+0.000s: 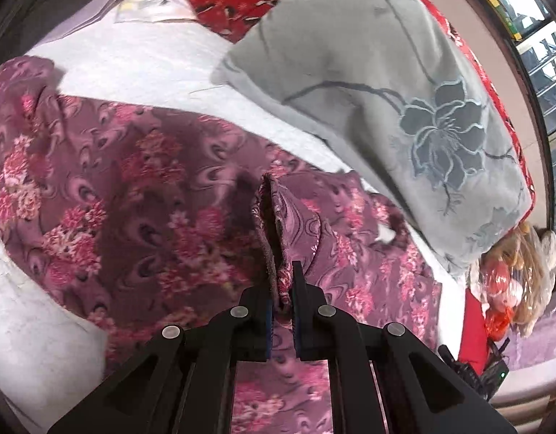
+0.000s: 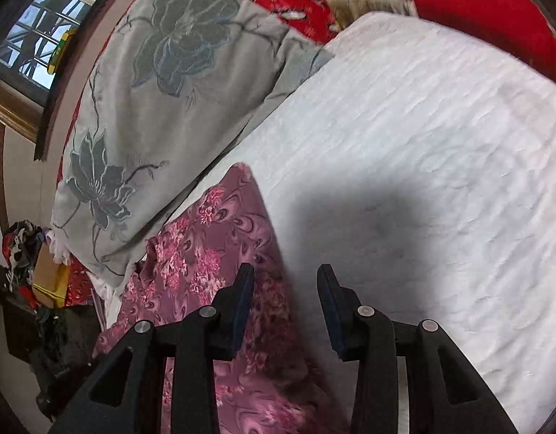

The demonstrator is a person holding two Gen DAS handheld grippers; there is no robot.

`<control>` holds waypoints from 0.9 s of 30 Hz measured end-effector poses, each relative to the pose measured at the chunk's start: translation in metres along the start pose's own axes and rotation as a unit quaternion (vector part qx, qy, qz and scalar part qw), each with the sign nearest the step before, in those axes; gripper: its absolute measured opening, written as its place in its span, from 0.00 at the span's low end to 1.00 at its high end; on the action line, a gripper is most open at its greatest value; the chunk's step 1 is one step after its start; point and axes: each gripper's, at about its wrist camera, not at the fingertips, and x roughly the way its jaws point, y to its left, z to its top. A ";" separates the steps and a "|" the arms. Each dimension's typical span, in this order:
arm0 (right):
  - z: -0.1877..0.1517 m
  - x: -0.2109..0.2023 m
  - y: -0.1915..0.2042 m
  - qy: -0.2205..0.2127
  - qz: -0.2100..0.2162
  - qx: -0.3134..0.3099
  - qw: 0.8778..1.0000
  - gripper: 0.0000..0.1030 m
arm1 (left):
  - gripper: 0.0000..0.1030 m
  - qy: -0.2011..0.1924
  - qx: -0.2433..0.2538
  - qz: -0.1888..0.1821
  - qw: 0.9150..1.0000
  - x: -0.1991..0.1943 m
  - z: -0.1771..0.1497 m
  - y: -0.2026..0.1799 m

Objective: Fold small clothes

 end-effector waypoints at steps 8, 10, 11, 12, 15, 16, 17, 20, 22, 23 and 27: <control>-0.007 0.006 0.032 -0.006 -0.023 -0.097 0.995 0.05 | 0.07 0.024 0.020 0.027 0.999 0.028 -0.013 -0.001; -0.009 0.002 0.030 -0.019 -0.028 -0.103 0.994 0.05 | 0.11 0.029 0.030 0.036 0.999 0.036 -0.014 0.001; -0.010 0.001 0.028 -0.024 -0.033 -0.103 0.994 0.04 | 0.15 0.033 0.034 0.040 0.998 0.039 -0.016 0.003; -0.011 0.005 0.025 -0.020 -0.045 -0.105 0.993 0.04 | 0.18 0.034 0.037 0.041 0.998 0.041 -0.017 0.003; -0.013 0.017 0.026 -0.001 -0.072 -0.130 0.989 0.05 | 0.21 0.029 0.048 0.040 0.998 0.030 -0.019 0.009; -0.014 0.016 0.030 -0.004 -0.080 -0.139 0.987 0.05 | 0.21 0.020 0.046 0.040 0.998 0.020 -0.019 0.013; -0.014 0.012 0.035 -0.010 -0.093 -0.144 0.985 0.09 | 0.20 0.008 0.043 0.035 0.998 0.011 -0.018 0.016; -0.017 -0.005 0.049 -0.051 -0.084 -0.147 0.984 0.11 | 0.21 -0.019 0.046 0.025 0.998 -0.010 -0.014 0.013; -0.021 -0.007 0.059 -0.053 -0.061 -0.150 0.985 0.11 | 0.23 -0.022 0.057 0.018 0.998 -0.013 -0.012 0.005; -0.025 -0.003 0.065 -0.043 -0.050 -0.153 0.986 0.11 | 0.24 -0.021 0.066 0.022 0.997 -0.008 -0.012 -0.001; -0.046 0.022 0.076 0.006 -0.053 -0.179 0.982 0.12 | 0.24 0.019 0.093 0.061 0.994 0.030 -0.021 -0.007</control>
